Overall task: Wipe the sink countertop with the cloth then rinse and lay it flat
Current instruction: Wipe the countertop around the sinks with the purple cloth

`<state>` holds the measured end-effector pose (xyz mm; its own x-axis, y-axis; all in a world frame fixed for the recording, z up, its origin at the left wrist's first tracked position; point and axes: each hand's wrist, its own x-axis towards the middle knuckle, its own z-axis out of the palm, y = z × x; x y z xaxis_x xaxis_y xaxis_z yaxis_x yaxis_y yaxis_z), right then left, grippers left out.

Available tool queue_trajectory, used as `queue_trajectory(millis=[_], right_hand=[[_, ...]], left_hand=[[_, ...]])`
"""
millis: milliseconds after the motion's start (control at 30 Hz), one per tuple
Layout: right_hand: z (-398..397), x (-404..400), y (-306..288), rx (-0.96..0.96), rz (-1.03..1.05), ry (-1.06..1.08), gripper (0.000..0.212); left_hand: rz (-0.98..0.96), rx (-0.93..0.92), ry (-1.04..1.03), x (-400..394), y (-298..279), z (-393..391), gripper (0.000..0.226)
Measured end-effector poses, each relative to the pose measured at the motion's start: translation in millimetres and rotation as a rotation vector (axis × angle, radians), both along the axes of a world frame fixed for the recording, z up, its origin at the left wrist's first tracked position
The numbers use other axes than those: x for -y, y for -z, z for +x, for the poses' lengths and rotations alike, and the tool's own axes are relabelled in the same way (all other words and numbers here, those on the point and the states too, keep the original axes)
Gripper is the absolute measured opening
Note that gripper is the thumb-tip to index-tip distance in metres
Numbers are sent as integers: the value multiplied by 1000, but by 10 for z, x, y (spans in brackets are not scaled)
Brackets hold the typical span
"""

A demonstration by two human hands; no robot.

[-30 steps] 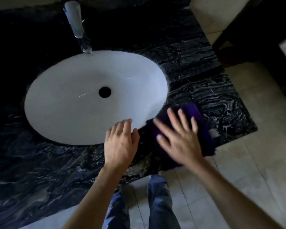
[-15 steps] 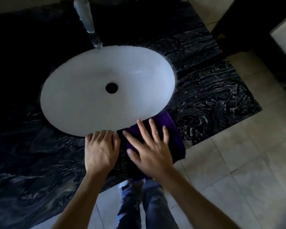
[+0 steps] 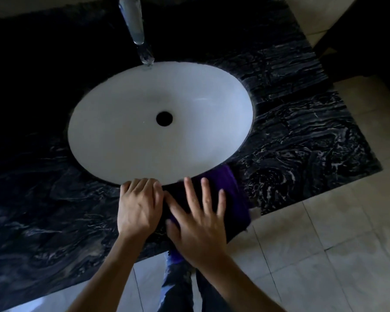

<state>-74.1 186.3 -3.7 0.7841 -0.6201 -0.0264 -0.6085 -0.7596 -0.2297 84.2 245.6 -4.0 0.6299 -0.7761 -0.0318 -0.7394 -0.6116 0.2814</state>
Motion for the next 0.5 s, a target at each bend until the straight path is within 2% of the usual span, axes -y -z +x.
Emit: queue_trajectory(millis=[67,133,300,400,500], right_hand=[[-49,160,26,5,-6,-143,51],[-211,638,55,0,-31,-185,53],[-562,2010,30,-141,-92,193,57],[-462,1827,16,-156,-73,345,59],[-225,892,-5,-86,-69,232,56]], left_hand=[[-24,-2,5,-14,7,4,37],[-50,5,-18,-19,2,-11,38],[-53,8,-63,27,17,-30,39],[-29,25,-72,52,26,-44,39],[1,35,-73,55,41,-33,37]])
